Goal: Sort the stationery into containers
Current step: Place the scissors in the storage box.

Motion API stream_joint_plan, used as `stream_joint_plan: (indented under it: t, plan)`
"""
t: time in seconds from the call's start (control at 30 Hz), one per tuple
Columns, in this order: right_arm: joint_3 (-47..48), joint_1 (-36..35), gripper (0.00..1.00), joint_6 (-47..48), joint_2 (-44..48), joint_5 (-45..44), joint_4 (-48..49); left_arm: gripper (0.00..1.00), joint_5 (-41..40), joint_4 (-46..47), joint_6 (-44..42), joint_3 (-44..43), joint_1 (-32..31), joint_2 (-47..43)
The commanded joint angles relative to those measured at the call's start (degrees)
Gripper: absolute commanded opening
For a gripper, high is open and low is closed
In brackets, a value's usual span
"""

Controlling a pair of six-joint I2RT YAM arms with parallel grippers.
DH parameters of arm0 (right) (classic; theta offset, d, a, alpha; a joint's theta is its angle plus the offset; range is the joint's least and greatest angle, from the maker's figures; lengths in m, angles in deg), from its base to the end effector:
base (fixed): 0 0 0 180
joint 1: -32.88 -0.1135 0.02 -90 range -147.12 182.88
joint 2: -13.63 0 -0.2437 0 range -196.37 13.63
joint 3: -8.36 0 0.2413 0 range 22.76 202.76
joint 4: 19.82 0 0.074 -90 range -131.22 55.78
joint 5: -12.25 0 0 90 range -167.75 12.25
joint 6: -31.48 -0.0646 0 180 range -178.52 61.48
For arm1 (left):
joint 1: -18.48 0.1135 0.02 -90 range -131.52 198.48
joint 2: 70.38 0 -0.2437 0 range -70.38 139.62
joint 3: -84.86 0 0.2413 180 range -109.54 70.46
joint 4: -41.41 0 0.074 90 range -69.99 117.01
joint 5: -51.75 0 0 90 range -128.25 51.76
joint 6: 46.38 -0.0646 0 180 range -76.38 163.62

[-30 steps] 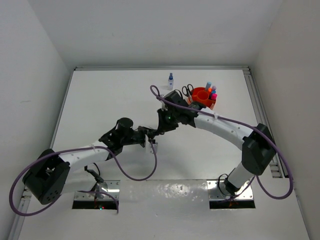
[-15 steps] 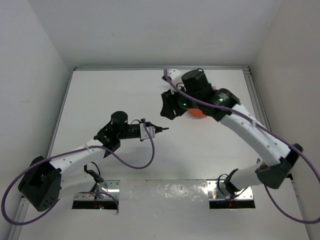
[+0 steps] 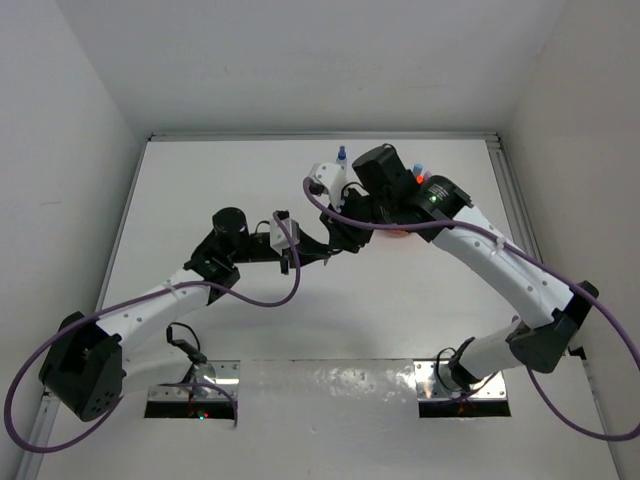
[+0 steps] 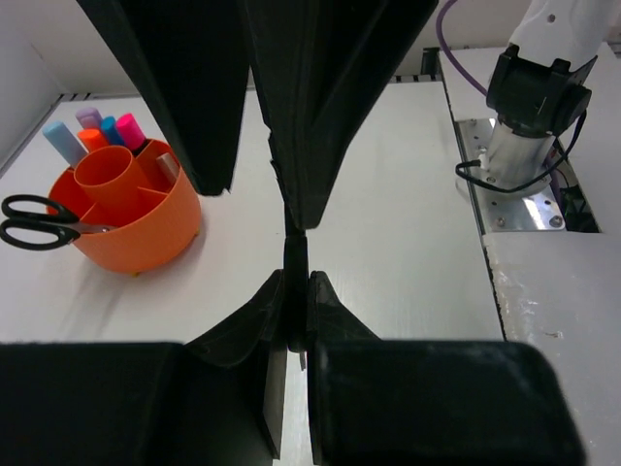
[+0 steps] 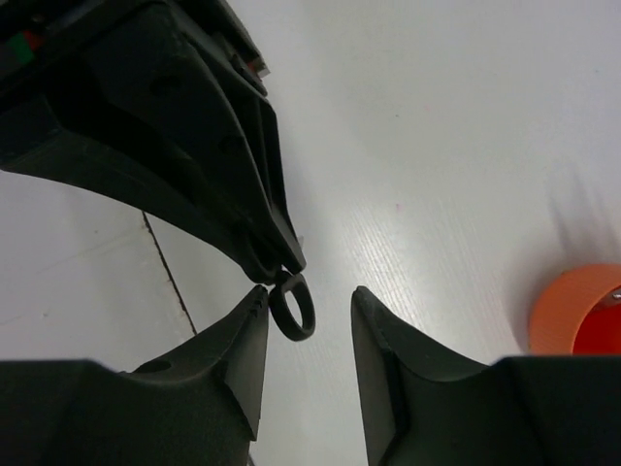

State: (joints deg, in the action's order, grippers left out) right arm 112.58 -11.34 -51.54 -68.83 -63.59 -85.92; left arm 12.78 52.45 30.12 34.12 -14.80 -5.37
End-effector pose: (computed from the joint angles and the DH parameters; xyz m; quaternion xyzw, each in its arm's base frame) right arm 0.2110 0.2274 0.3490 -0.4383 0.8042 0.2306 0.3286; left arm 0.1943 -0.1876 0.2684 0.5319 0.4845 -0.4149 0.5569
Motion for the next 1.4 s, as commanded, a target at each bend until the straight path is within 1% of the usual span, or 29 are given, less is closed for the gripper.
stream_joint_plan:
  t: [0.0,0.07,0.3,0.37,0.4,0.5,0.53,0.67,0.7,0.77,0.8,0.83,0.9,0.93,1.03,1.17,1.37]
  plan:
    - [2.9,-1.0,0.37,3.7,-1.1,1.6,-1.5,0.0,3.6,2.1,2.2,-2.2,0.6,-0.4]
    - [3.3,-1.3,0.36,3.7,-1.9,2.0,-2.2,0.0,3.4,2.1,2.3,-2.2,0.6,-0.7]
    - [1.9,-1.4,0.22,3.1,-2.1,2.2,-2.9,0.0,2.9,0.7,0.8,-2.2,0.6,-1.2]
    - [1.4,-1.3,0.16,2.6,-1.7,2.3,-2.6,0.0,2.7,0.5,0.4,-2.3,0.6,-1.2]
    - [1.2,-1.3,0.16,2.4,-1.7,2.5,-2.4,0.0,2.6,0.6,0.6,-2.3,0.6,-1.2]
    - [0.8,-1.3,0.29,2.5,-1.7,3.4,-3.0,0.0,2.6,0.9,0.2,-2.4,0.6,-1.1]
    - [1.0,-1.3,0.34,2.4,-1.8,3.6,-3.8,0.0,2.6,0.9,0.2,-2.4,0.6,-1.1]
    - [0.0,-1.3,0.36,2.4,-1.0,4.2,-3.8,0.0,2.6,-0.2,-0.6,-2.7,0.7,-1.2]
    - [-0.3,-1.3,0.34,2.2,-0.7,4.0,-3.6,0.0,2.7,-0.6,-0.7,-2.7,0.6,-1.2]
    - [-0.9,-1.3,0.28,1.8,-0.5,4.0,-2.9,0.0,2.4,-0.6,-0.8,-2.8,0.7,-1.3]
    - [-0.8,-1.4,0.23,1.3,-0.7,4.1,-2.5,0.0,2.4,-0.6,-0.7,-2.9,0.6,-1.1]
    - [-0.9,-1.2,0.15,1.0,-0.9,4.4,-2.4,0.0,2.4,-0.5,-0.8,-2.9,0.6,-1.1]
    - [-0.6,-1.4,0.07,0.7,-1.5,5.2,-2.2,0.0,2.4,-0.2,-0.8,-3.0,0.6,-0.9]
    - [-0.6,-1.5,0.0,0.7,-1.7,5.4,-2.1,0.0,2.3,-0.1,-0.8,-3.2,0.5,-0.9]
    - [-0.5,-1.9,0.0,0.1,-1.7,5.7,-0.9,0.0,1.9,-0.3,-1.3,-3.3,0.4,-0.8]
    - [-1.3,-3.4,0.0,-0.7,-1.6,5.8,3.4,0.0,0.9,-0.3,-1.4,-3.3,-0.2,-0.1]
    - [0.2,-5.5,0.0,-0.7,-3.3,5.4,5.2,0.0,0.3,-0.5,0.0,-3.3,-0.9,0.9]
